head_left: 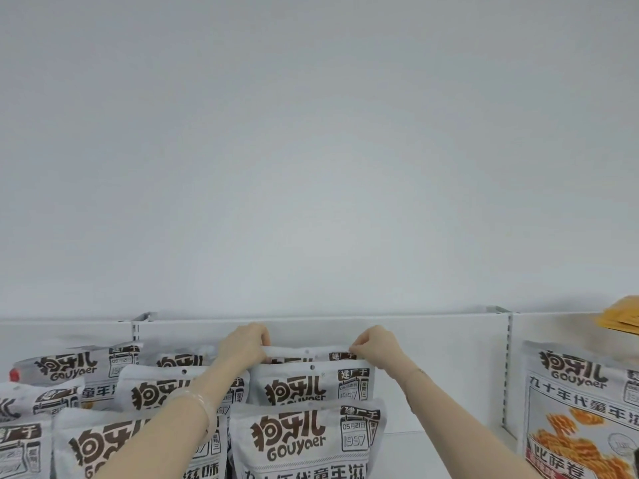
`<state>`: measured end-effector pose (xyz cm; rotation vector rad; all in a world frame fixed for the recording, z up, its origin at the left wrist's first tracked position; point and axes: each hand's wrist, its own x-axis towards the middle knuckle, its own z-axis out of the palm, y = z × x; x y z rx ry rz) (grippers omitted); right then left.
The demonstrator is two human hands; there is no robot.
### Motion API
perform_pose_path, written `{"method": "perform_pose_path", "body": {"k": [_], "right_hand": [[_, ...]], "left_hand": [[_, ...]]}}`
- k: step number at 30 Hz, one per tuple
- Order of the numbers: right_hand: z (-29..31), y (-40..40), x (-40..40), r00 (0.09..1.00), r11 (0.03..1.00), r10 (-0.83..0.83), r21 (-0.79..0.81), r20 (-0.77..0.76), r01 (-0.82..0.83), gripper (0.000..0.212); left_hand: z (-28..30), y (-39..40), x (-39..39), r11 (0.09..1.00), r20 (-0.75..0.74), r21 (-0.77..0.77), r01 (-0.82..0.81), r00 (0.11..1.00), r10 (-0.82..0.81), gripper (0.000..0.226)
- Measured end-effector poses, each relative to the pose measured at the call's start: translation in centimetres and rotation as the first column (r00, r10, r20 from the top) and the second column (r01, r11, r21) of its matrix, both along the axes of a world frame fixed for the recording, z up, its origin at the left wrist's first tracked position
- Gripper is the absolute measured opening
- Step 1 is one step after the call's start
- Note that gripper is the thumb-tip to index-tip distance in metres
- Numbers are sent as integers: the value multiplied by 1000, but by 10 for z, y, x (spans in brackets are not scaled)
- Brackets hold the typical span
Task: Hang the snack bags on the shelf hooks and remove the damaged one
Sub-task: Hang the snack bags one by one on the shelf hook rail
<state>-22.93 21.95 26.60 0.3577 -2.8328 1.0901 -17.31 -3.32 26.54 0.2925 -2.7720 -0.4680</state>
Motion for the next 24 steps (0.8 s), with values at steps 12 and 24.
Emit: {"method": "perform_pose_path", "body": {"k": [12, 24], "right_hand": [[50, -25, 64, 982, 997, 62, -44, -176, -71, 38], [-2, -175, 189, 821, 672, 537, 687, -193, -277, 32]], "left_hand": [[57, -22, 79, 877, -249, 411, 247, 956, -153, 28], [2, -98, 254, 839, -439, 470, 276, 897, -49, 15]]}}
